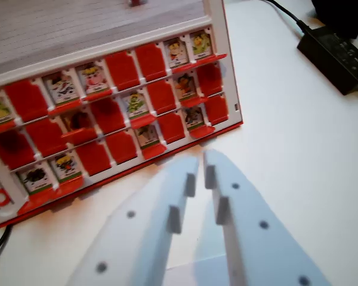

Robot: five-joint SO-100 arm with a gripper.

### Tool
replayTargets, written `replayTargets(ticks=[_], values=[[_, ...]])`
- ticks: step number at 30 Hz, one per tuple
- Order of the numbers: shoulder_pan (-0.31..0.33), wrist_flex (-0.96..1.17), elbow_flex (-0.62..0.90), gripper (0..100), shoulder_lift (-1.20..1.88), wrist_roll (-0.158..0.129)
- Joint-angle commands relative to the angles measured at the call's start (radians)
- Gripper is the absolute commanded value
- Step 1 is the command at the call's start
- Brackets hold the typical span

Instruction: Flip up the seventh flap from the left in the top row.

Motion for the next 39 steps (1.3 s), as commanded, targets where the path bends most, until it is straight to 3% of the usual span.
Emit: replayTargets(ticks=[1, 13, 25, 39], values=[[0.049, -0.121, -0.121, 1, -0.153, -0.011], [0.089, -0.281, -0.212, 1, -0.457, -0.028], [0.072, -0.419, -0.256, 1, -0.687, -0.057], [0.011, -0.476, -0.376, 1, -0.917, -0.084]])
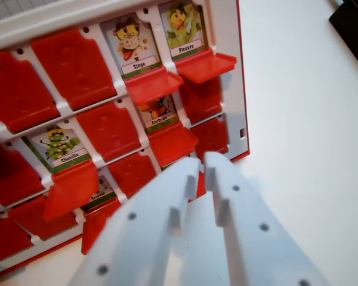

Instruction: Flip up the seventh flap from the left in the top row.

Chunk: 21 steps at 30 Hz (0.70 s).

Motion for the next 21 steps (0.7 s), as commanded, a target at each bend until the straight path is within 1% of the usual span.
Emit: replayTargets(ticks=[1, 4, 9, 21], values=[[-0.018, -0.025, -0.114, 1, 0.002, -0.011], [-0.025, -0.031, -0.114, 1, -0.025, -0.011], [-0.026, -0.058, -0.121, 1, -0.075, -0.023], [-0.029, -0.058, -0.272, 1, -0.235, -0.031]])
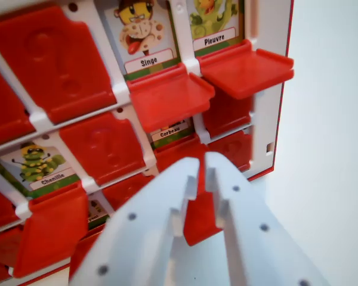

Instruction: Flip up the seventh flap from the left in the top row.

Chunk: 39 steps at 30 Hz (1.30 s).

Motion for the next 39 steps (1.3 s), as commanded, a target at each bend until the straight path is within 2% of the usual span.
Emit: replayTargets(ticks=[1, 12, 22, 39], values=[[-0.012, -0.021, -0.133, 1, 0.002, -0.011], [-0.015, -0.054, -0.147, 1, -0.074, -0.018], [-0.028, -0.055, -0.232, 1, -0.156, -0.028], [-0.057, -0.037, -0.364, 1, -0.209, -0.014]])
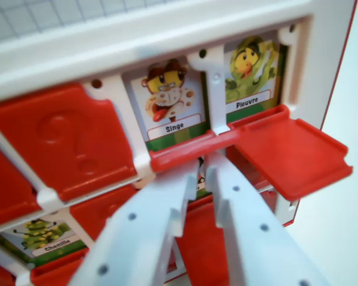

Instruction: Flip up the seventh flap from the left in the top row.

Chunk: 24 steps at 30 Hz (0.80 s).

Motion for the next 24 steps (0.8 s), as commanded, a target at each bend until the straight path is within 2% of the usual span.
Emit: replayTargets(ticks=[1, 6, 17, 22, 24], values=[[-0.021, -0.002, -0.133, 1, 0.021, 0.002], [-0.032, 0.005, -0.172, 1, 0.002, 0.008], [-0.029, 0.035, -0.186, 1, 0.006, 0.000], [-0.023, 0.077, -0.098, 1, 0.152, -0.003], [-0.023, 0.104, -0.035, 1, 0.252, 0.006]])
